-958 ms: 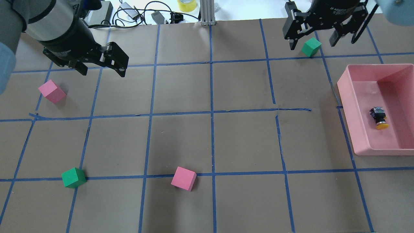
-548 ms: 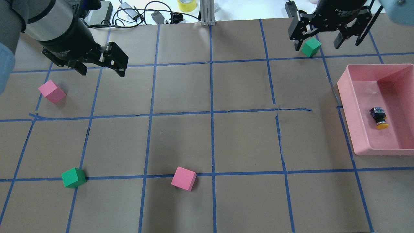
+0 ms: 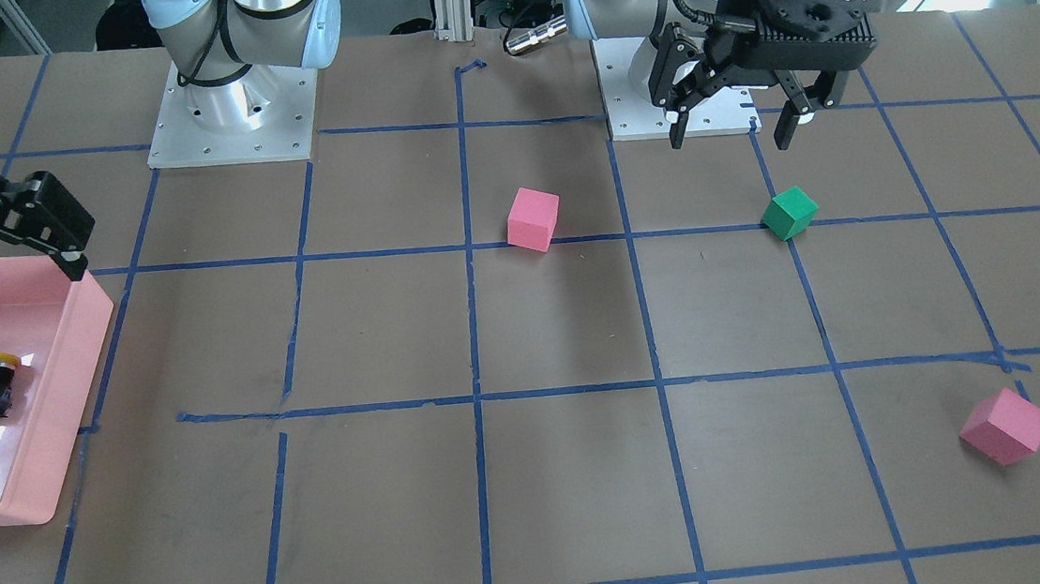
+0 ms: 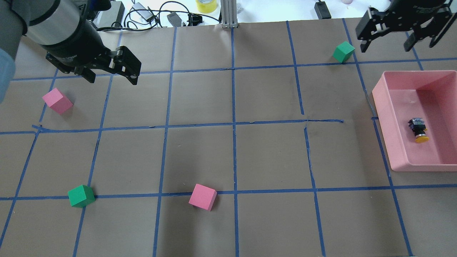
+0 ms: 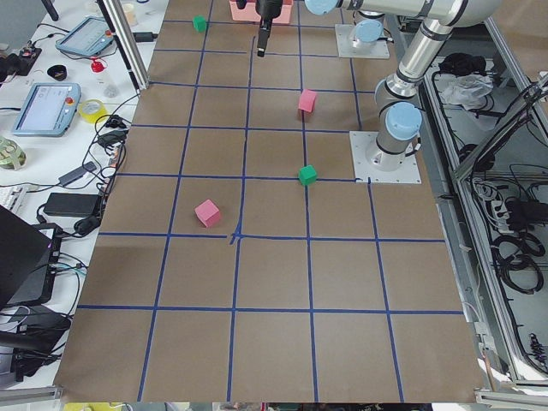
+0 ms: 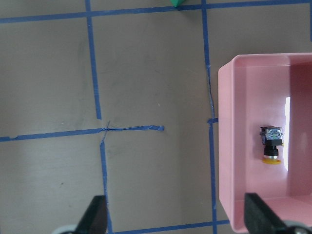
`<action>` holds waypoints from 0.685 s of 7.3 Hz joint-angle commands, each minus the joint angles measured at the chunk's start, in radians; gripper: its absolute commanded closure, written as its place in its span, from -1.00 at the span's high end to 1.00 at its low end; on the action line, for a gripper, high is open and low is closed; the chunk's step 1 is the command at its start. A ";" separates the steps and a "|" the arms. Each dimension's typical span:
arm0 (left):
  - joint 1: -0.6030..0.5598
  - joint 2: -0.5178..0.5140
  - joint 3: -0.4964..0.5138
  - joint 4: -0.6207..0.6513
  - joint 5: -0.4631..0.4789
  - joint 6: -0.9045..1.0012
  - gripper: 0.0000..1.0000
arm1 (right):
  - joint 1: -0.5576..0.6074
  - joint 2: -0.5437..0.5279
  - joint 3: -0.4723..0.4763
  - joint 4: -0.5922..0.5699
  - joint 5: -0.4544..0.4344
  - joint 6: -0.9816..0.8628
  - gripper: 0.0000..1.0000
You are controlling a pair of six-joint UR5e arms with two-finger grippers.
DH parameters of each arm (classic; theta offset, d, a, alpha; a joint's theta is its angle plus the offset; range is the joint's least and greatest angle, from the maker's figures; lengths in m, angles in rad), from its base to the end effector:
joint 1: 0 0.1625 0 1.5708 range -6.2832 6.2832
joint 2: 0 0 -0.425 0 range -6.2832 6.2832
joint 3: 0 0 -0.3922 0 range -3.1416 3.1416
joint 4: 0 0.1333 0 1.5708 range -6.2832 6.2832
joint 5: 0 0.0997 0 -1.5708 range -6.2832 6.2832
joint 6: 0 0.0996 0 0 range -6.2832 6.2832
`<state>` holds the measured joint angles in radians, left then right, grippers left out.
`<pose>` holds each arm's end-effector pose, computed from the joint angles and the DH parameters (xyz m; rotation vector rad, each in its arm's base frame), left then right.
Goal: Align button upright
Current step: 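Move the right gripper over the pink bin toward the black button switch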
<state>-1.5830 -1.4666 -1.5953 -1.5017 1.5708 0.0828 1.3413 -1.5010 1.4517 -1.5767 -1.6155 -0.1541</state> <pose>-0.1389 -0.4585 0.5327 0.1485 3.1241 -0.2330 0.0057 -0.5419 0.5119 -0.1182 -3.0841 0.0705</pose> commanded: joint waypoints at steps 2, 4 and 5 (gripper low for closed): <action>0.000 0.002 0.000 -0.002 0.002 0.002 1.00 | -0.281 0.045 0.123 -0.144 0.014 -0.253 1.00; 0.000 0.003 0.000 -0.006 0.002 0.002 1.00 | -0.349 0.094 0.229 -0.331 0.016 -0.357 1.00; 0.000 0.003 0.000 -0.006 0.000 0.002 1.00 | -0.359 0.103 0.271 -0.360 0.016 -0.358 1.00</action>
<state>-1.5830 -1.4637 -1.5954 -1.5070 1.5720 0.0843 1.0092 -1.4154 1.6635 -1.8682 -1.6000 -0.4910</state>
